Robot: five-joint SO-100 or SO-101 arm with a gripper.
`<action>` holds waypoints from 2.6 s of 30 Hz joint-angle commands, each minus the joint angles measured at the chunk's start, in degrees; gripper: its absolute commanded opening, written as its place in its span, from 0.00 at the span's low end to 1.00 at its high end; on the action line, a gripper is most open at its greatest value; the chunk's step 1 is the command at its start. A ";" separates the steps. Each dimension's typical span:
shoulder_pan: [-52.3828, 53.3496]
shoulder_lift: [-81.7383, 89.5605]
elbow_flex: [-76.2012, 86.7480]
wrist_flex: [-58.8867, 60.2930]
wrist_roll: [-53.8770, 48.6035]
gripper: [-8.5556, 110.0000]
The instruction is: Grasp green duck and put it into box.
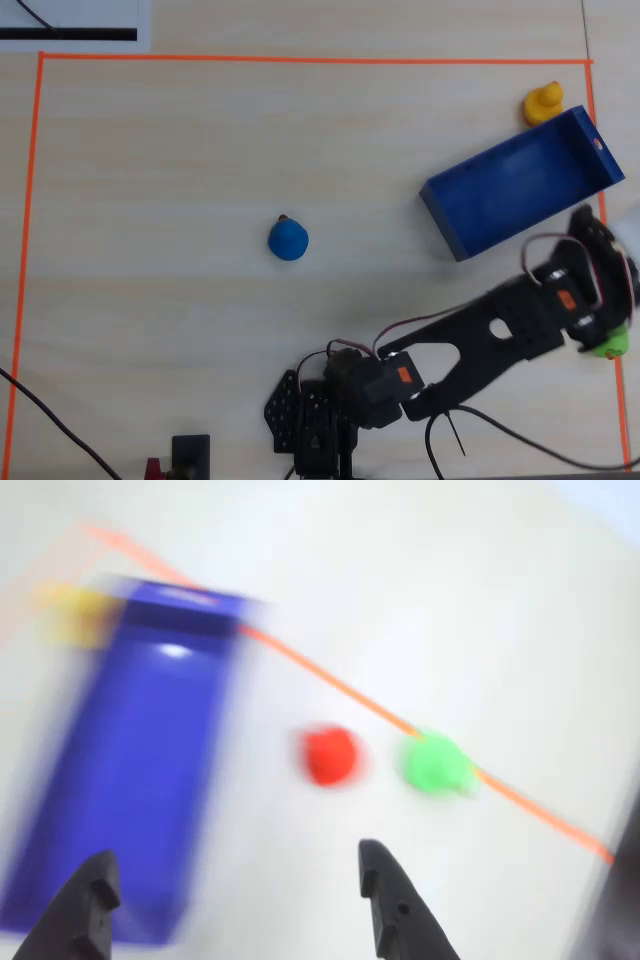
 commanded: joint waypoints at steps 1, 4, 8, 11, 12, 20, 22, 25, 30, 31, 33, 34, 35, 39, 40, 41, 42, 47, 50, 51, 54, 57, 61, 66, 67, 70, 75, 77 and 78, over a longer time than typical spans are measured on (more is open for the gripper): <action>11.78 -0.70 1.85 -0.79 -0.97 0.35; 15.03 -2.29 5.27 -0.79 -1.14 0.37; 16.79 -4.39 8.61 -2.72 -1.23 0.38; 16.96 -6.24 12.22 -7.65 -1.58 0.39; 16.96 -7.03 13.27 -9.76 -1.58 0.39; 17.67 -19.07 7.65 -16.61 -1.58 0.40; 17.93 -22.68 4.48 -16.70 -1.58 0.40; 18.02 -27.60 -0.18 -16.79 -1.85 0.40; 18.28 -34.45 -7.82 -16.79 -1.85 0.41; 18.28 -35.42 -8.79 -16.79 -1.93 0.41; 18.37 -37.00 -10.37 -16.79 -2.11 0.41; 18.28 -37.71 -10.99 -16.79 -2.20 0.41; 18.11 -38.32 -11.78 -16.70 -2.20 0.41; 17.49 -40.87 -14.59 -16.44 -2.20 0.42; 17.31 -41.40 -15.12 -16.44 -2.20 0.42; 17.23 -41.84 -15.56 -16.44 -2.29 0.42; 17.14 -42.36 -16.17 -16.35 -2.37 0.42; 16.79 -44.30 -17.67 -16.35 -2.64 0.42; 16.61 -45.35 -18.28 -16.35 -2.99 0.42; 16.52 -45.70 -18.46 -16.35 -2.99 0.42; 16.17 -47.11 -19.60 -16.35 -3.08 0.42; 15.73 -50.01 -23.47 -15.64 -2.64 0.42; 15.38 -53.53 -28.30 -15.56 -2.64 0.42; 15.29 -54.84 -29.27 -16.26 -3.08 0.42; 15.21 -54.93 -29.27 -16.26 -3.08 0.42; 15.03 -55.02 -29.27 -16.17 -3.16 0.31; 14.68 -54.84 -29.44 -16.17 -3.16 0.09; 14.50 -54.67 -29.44 -16.17 -3.16 0.07; 14.41 -54.58 -29.44 -16.17 -2.99 0.07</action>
